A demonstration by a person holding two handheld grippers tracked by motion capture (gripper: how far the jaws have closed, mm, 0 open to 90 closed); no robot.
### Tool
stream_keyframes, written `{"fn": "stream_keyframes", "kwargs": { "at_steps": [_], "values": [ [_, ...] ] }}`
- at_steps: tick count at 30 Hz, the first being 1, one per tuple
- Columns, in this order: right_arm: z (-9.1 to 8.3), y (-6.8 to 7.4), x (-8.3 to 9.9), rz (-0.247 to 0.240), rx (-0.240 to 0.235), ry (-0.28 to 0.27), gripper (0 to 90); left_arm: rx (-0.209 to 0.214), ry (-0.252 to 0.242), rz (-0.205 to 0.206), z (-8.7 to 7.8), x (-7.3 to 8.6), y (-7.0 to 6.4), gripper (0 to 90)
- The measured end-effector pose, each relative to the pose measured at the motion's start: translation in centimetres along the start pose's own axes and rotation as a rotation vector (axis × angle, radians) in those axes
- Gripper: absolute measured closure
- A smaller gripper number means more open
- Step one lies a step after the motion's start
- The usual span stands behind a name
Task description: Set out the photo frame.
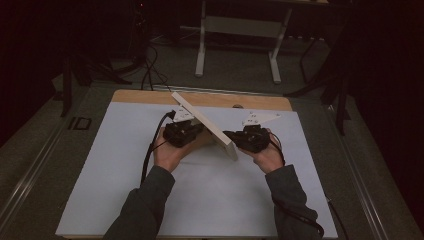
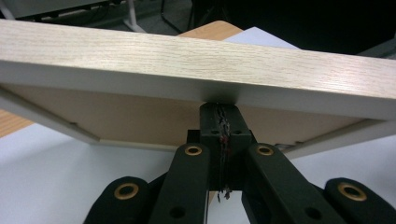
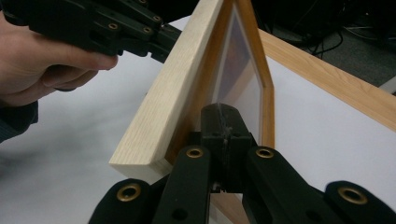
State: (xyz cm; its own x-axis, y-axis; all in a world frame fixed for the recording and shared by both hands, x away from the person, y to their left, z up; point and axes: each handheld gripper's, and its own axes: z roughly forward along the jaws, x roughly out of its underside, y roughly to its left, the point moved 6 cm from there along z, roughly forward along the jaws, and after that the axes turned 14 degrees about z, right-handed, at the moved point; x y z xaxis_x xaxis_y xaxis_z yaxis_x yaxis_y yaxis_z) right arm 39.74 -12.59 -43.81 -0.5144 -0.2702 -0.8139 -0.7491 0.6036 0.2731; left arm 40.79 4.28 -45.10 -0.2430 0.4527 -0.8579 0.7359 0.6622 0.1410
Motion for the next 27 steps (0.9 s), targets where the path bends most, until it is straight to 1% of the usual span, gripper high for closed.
{"fn": "stream_keyframes", "kwargs": {
  "at_steps": [6,10,20,27],
  "values": [
    [0.00,0.26,0.01,-0.008,-0.010,0.003,89.8,-0.002,0.002,0.000,0.08,-0.05,0.01,90.0],
    [0.02,0.31,0.04,-0.004,-0.015,0.000,89.8,0.001,0.004,0.000,0.12,-0.06,0.06,90.0],
    [0.28,0.93,0.07,-0.024,-0.030,0.009,89.8,0.013,0.004,-0.014,0.34,-0.08,0.27,90.0],
    [0.39,1.03,0.09,-0.017,-0.044,0.012,89.8,0.023,0.000,-0.017,0.51,-0.16,0.36,90.0]
  ]
}}
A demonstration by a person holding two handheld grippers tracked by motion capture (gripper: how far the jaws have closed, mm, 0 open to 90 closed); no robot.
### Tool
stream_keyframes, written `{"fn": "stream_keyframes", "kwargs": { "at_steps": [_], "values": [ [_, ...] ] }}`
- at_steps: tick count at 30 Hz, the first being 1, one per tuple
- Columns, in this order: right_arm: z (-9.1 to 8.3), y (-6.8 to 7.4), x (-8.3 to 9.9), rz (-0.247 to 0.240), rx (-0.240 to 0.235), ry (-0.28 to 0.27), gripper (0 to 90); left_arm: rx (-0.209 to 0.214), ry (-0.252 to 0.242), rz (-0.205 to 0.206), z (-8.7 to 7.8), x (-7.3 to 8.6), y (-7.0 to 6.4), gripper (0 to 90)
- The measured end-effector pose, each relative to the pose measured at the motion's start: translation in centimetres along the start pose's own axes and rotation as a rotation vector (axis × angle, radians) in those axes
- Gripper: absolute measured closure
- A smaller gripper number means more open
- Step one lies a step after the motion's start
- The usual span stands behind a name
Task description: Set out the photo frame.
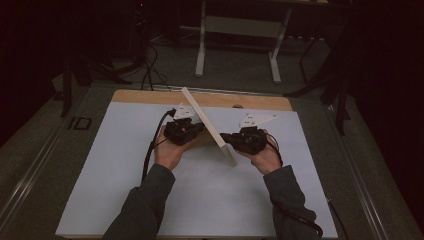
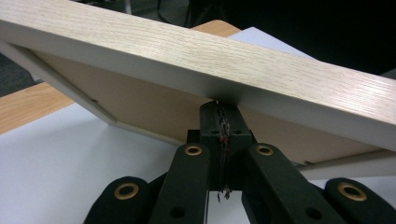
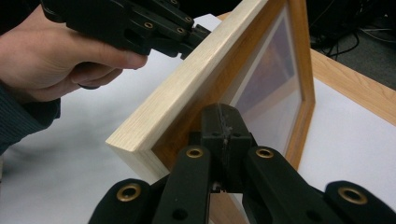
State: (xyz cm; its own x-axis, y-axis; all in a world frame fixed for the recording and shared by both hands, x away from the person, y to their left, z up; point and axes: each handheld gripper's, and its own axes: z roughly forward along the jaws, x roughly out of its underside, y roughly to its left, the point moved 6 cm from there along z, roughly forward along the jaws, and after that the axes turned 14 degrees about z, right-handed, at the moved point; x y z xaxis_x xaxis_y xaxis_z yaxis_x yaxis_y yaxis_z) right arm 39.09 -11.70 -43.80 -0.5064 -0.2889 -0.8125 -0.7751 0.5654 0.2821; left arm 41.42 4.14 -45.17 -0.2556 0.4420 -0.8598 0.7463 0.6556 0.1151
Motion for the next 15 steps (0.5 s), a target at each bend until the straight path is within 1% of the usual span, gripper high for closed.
{"fn": "stream_keyframes", "kwargs": {
  "at_steps": [4,8,10,15],
  "values": [
    [0.10,0.18,0.00,-0.005,-0.006,0.002,89.8,0.002,-0.003,-0.002,0.21,-0.06,0.06,90.0],
    [0.21,0.30,0.09,-0.008,-0.010,0.009,89.8,0.001,-0.008,0.010,0.38,-0.13,0.11,90.0],
    [0.26,0.22,0.19,-0.003,-0.014,0.015,89.8,0.014,-0.019,0.001,0.48,-0.11,0.20,90.0],
    [0.38,0.26,0.32,0.001,-0.023,0.018,89.8,0.025,-0.029,-0.009,0.67,-0.10,0.38,90.0]
  ]
}}
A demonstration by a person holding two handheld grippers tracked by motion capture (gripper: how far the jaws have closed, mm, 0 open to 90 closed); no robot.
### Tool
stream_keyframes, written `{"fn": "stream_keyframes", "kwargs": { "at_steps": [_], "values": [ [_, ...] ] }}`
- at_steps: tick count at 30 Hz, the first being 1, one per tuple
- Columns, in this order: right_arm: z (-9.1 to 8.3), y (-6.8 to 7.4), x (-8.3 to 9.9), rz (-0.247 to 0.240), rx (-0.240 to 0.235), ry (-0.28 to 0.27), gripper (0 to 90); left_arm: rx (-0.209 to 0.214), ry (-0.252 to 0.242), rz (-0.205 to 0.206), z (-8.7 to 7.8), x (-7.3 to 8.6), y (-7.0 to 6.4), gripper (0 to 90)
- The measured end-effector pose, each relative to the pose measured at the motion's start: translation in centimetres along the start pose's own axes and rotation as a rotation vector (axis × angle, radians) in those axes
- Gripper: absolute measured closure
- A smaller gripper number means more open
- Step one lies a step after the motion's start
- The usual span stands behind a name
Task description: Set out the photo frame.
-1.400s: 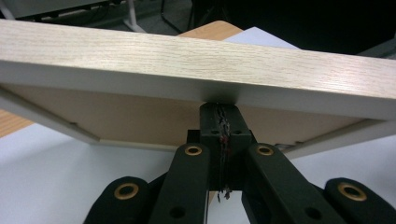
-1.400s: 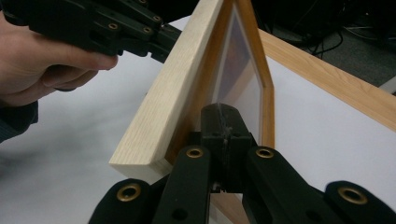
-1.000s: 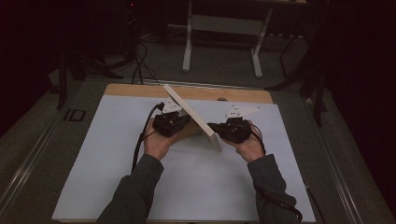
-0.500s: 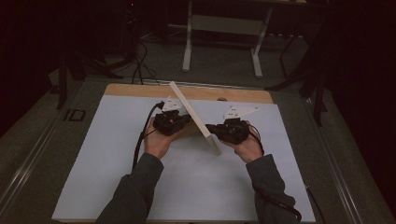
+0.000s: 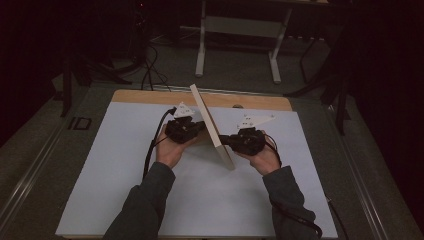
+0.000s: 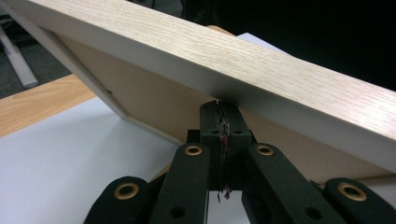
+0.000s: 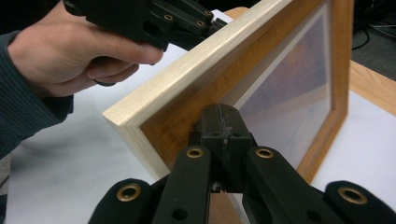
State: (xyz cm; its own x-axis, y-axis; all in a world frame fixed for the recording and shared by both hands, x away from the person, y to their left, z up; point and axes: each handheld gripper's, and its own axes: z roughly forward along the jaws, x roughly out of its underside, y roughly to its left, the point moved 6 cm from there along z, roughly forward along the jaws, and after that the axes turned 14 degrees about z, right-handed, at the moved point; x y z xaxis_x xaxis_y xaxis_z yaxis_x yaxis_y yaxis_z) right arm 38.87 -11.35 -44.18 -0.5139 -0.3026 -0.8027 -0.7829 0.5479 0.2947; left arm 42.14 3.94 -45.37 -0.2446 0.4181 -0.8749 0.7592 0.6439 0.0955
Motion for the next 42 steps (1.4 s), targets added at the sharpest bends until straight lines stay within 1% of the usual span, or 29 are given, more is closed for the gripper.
{"fn": "stream_keyframes", "kwargs": {
  "at_steps": [3,5,7,15,20,24,28,38,42],
  "values": [
    [0.1,0.1,0.0,-0.002,-0.006,0.004,89.8,0.003,0.001,-0.003,0.1,0.0,0.1,90.0],
    [0.1,0.1,0.1,-0.001,-0.009,0.006,89.7,0.015,-0.008,-0.013,0.2,0.0,0.2,90.0],
    [0.2,0.1,0.1,-0.003,-0.010,0.007,89.8,0.019,-0.014,-0.016,0.2,0.0,0.3,90.0],
    [0.6,0.5,0.2,-0.012,-0.022,0.021,89.7,0.031,-0.018,-0.007,0.7,-0.3,0.3,90.0],
    [0.7,0.6,0.2,-0.015,-0.026,0.022,89.7,0.038,-0.021,-0.009,0.9,-0.4,0.1,90.0],
    [0.8,0.7,0.1,-0.015,-0.030,0.023,89.8,0.034,-0.023,-0.013,1.1,-0.6,0.0,90.0],
    [0.8,0.7,0.1,-0.015,-0.031,0.023,89.7,0.041,-0.018,-0.006,1.2,-0.7,-0.1,90.0],
    [1.1,1.0,0.1,-0.019,-0.038,0.026,89.7,0.068,-0.023,0.005,1.5,-0.8,-0.6,90.0],
    [1.2,1.1,0.0,-0.020,-0.038,0.026,89.7,0.094,-0.026,0.010,1.6,-0.7,-0.7,90.0]
  ]
}}
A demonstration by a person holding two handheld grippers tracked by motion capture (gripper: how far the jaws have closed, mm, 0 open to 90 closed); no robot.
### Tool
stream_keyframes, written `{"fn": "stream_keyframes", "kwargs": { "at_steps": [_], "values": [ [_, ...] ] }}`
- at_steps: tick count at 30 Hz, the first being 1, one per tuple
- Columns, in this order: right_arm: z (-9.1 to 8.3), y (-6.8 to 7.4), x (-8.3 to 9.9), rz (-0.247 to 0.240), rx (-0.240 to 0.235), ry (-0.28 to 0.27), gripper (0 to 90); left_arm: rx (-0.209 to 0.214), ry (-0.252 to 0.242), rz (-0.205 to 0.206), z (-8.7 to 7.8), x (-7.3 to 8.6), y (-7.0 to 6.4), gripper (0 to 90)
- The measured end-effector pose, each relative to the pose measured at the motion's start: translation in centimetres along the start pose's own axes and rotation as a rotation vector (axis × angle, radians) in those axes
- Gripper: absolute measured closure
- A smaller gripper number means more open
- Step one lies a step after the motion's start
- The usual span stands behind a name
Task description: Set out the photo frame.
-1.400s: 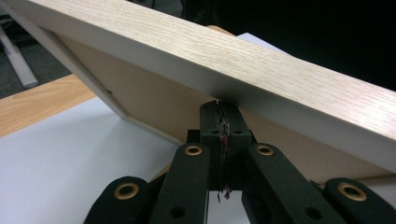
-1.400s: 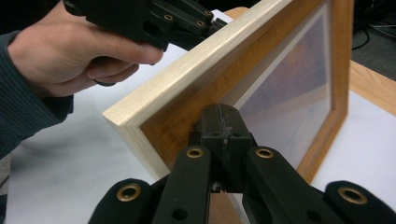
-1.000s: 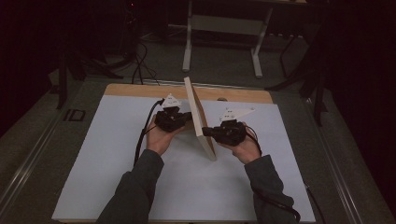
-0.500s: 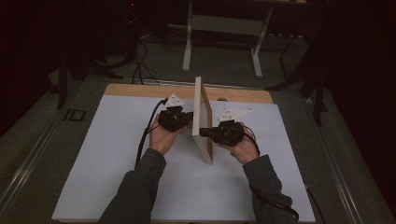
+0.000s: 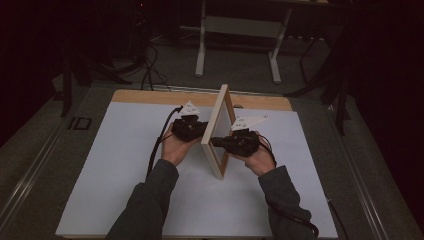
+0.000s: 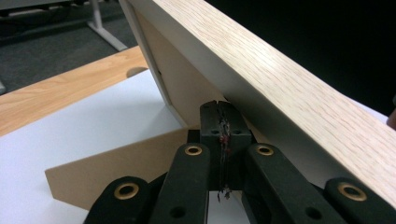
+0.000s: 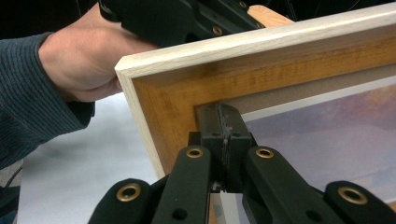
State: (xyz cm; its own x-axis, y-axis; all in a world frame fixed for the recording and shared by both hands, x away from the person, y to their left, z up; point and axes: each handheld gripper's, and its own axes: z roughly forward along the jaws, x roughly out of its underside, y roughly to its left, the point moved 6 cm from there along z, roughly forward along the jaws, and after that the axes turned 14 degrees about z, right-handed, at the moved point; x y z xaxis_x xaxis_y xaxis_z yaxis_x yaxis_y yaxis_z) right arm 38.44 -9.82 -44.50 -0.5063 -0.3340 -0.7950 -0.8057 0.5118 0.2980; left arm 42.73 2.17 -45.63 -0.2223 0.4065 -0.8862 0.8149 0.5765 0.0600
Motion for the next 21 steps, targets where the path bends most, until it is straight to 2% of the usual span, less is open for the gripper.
{"fn": "stream_keyframes", "kwargs": {
  "at_steps": [12,19,21],
  "values": [
    [0.5,0.2,-0.4,0.005,0.005,-0.002,89.7,0.010,-0.011,-0.009,-0.2,0.2,0.6,90.0],
    [1.3,0.7,-0.7,0.002,0.000,0.001,89.7,0.010,-0.013,0.001,-1.0,0.4,1.2,90.0],
    [1.8,0.9,-0.9,-0.004,-0.004,0.005,89.6,0.011,-0.031,0.004,-1.6,0.4,1.5,90.0]
  ]
}}
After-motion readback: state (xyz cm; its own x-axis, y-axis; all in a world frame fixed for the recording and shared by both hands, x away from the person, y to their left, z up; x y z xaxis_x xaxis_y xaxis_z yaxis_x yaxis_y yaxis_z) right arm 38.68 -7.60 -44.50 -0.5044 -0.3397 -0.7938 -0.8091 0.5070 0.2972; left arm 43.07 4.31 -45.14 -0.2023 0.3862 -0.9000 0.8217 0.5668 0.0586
